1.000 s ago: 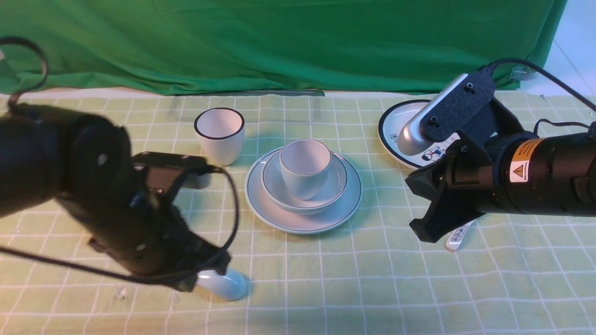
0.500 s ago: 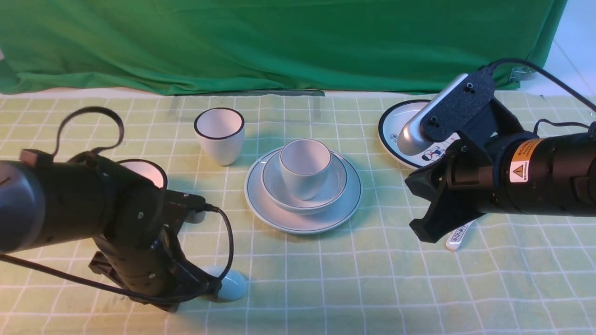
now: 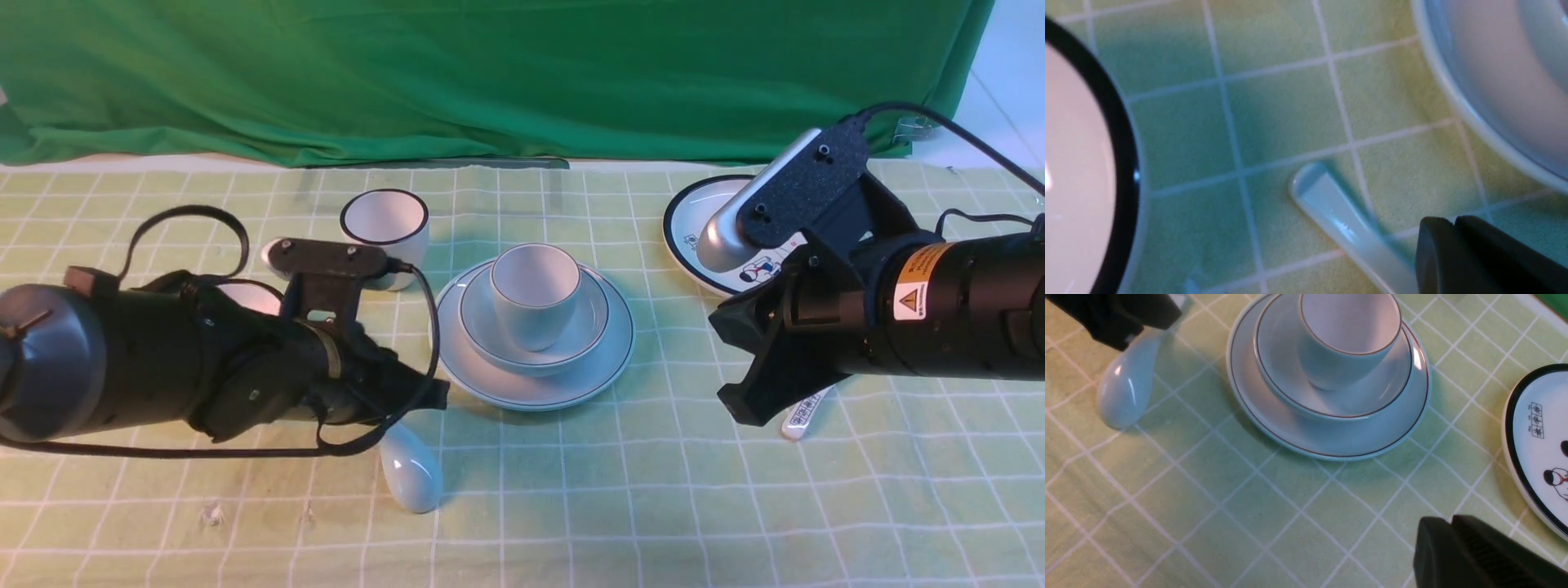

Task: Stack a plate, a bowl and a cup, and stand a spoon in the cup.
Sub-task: Use the left arm to grab a blue soup spoon

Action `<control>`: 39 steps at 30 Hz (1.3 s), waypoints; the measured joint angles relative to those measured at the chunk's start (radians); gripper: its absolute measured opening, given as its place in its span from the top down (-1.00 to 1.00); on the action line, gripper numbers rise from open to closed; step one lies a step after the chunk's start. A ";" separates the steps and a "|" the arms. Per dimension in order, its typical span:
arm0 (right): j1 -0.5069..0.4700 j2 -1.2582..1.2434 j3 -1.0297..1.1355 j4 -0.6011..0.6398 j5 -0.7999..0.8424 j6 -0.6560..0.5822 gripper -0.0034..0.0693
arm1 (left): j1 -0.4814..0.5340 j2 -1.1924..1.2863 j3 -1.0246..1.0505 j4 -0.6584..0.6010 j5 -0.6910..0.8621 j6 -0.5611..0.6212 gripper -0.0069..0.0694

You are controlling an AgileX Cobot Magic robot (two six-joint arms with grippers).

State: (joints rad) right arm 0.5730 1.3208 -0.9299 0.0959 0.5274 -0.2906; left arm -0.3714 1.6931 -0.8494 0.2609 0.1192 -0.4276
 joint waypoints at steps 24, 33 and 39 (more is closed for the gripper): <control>0.000 0.000 0.000 0.002 -0.012 0.008 0.64 | 0.000 0.144 -0.214 -0.119 0.300 -0.226 -0.57; 0.000 0.000 0.000 0.002 -0.012 0.020 0.63 | 0.001 0.153 -0.241 -0.121 0.354 -0.193 0.55; 0.000 0.000 0.000 0.002 -0.012 0.022 0.63 | 0.001 0.086 -0.241 -0.122 0.391 -0.172 0.55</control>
State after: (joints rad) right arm 0.5730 1.3208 -0.9299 0.0978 0.5158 -0.2682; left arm -0.3701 1.7787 -1.0904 0.1391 0.5101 -0.5993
